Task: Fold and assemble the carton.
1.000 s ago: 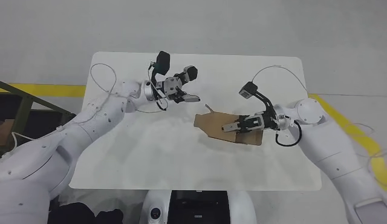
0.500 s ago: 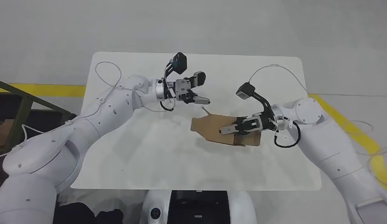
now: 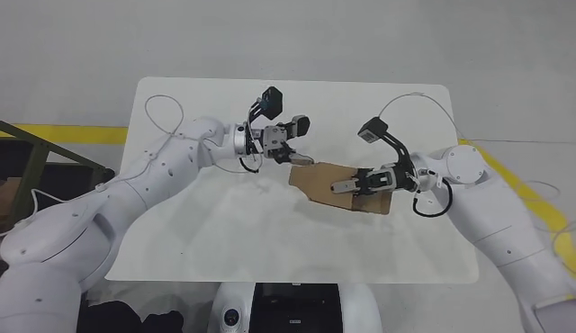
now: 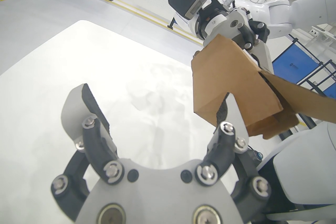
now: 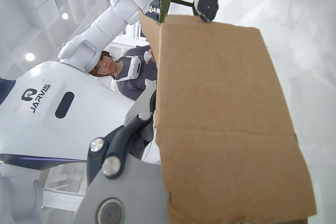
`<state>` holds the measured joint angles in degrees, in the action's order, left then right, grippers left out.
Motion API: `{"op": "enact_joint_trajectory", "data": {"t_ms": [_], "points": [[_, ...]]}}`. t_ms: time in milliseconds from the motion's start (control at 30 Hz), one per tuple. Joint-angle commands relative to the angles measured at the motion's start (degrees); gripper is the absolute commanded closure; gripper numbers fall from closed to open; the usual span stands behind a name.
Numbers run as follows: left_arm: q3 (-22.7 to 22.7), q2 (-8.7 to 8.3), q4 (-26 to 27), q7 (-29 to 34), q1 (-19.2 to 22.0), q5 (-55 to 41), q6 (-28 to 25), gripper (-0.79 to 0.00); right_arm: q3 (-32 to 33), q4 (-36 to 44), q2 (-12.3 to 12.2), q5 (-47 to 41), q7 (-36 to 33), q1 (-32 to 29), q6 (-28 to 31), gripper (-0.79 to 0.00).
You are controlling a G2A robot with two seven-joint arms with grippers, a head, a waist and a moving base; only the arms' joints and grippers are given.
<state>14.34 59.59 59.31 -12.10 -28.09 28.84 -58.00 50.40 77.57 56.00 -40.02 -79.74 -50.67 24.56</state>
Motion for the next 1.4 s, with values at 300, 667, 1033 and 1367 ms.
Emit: {"op": "enact_joint_trajectory", "data": {"t_ms": [300, 667, 1033, 1367], "points": [[-0.62, -1.83, 3.35, -4.04, -0.88, 5.09, 0.0, -0.785, -0.06, 0.07, -0.2, -0.34, 0.15, -0.02, 0.14, 0.0], [-2.44, -1.35, 4.32, -3.46, 0.4, 5.5, 0.0, -0.785, -0.35, 0.25, -0.3, -0.39, 0.17, -0.01, 0.17, 0.0], [-2.67, -0.75, 3.58, -3.49, 1.25, 6.17, 0.0, -0.785, -1.78, 0.39, -0.03, 0.16, 0.11, 0.59, 0.11, 0.0], [-2.4, -0.43, 3.31, -3.94, 1.21, 6.87, 0.0, -0.785, -3.51, -0.47, 0.52, 0.24, 0.04, 1.75, 0.04, 0.0]]}}
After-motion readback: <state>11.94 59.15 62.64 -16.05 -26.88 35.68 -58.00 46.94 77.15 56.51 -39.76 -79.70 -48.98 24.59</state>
